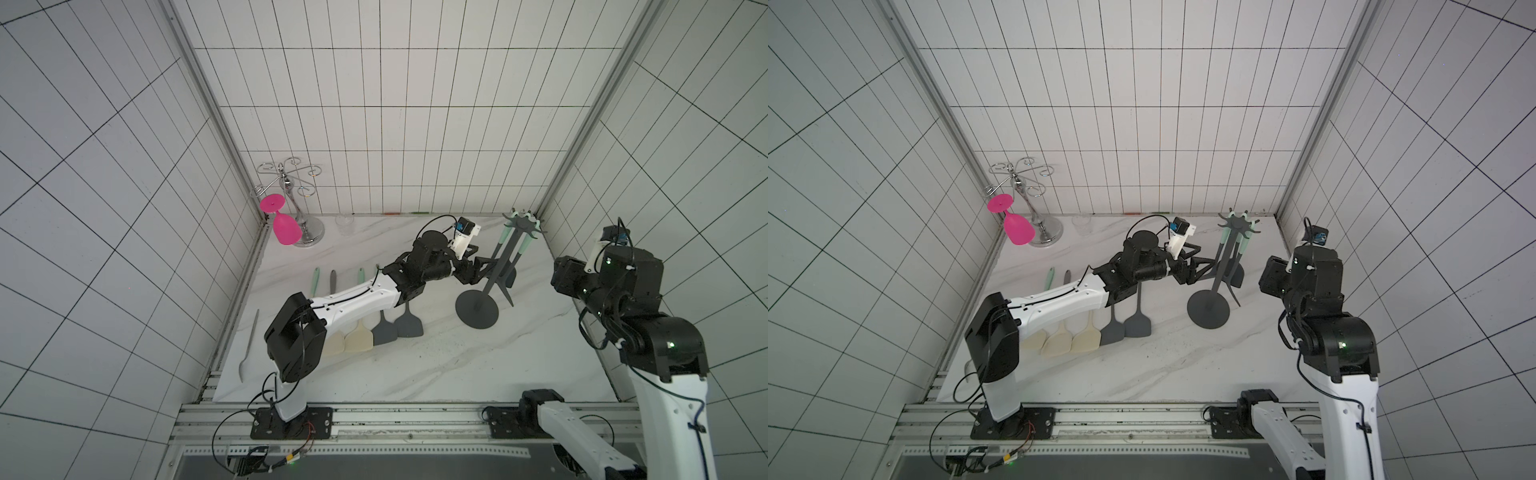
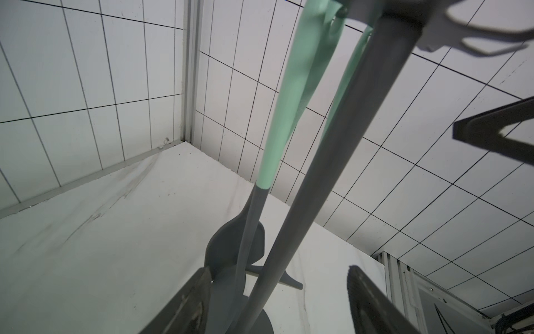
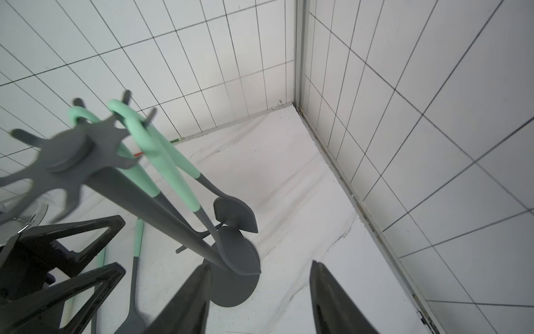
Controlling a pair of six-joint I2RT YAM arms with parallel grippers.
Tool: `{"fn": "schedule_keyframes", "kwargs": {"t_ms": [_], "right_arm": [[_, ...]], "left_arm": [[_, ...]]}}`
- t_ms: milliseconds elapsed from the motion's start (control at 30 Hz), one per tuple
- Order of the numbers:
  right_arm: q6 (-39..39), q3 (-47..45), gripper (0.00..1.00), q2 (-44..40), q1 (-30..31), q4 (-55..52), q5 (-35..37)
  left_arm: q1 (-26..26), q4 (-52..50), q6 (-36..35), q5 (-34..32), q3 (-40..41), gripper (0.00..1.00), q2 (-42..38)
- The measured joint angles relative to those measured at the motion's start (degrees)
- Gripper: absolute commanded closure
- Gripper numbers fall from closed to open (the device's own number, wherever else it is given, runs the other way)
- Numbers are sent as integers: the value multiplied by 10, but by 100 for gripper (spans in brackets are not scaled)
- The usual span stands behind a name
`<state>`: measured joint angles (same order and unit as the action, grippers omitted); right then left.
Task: Take the spatula off the kitchen utensil rack
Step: Adjust the rack at the center of the board.
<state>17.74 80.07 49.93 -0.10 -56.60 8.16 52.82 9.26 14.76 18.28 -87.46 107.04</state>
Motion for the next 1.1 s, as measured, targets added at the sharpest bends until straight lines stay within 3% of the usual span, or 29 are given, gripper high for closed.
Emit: {"fn": "schedule_keyframes", "kwargs": {"t_ms": [167,433,867,1100], "right_arm": [[41,-148,42,8,-112,97,-181],[89,-284,42,-23,-126,278,-301],[37,-295,42,25,-88,418,-309],[15,-303,42,46,-59,465,-284]], "left_arm": [[10,33,4,12,-15,29,21],[11,56,13,13,-81,30,69],[8,60,9,15,-130,31,120],[7,59,-4,30,-138,41,120]]}}
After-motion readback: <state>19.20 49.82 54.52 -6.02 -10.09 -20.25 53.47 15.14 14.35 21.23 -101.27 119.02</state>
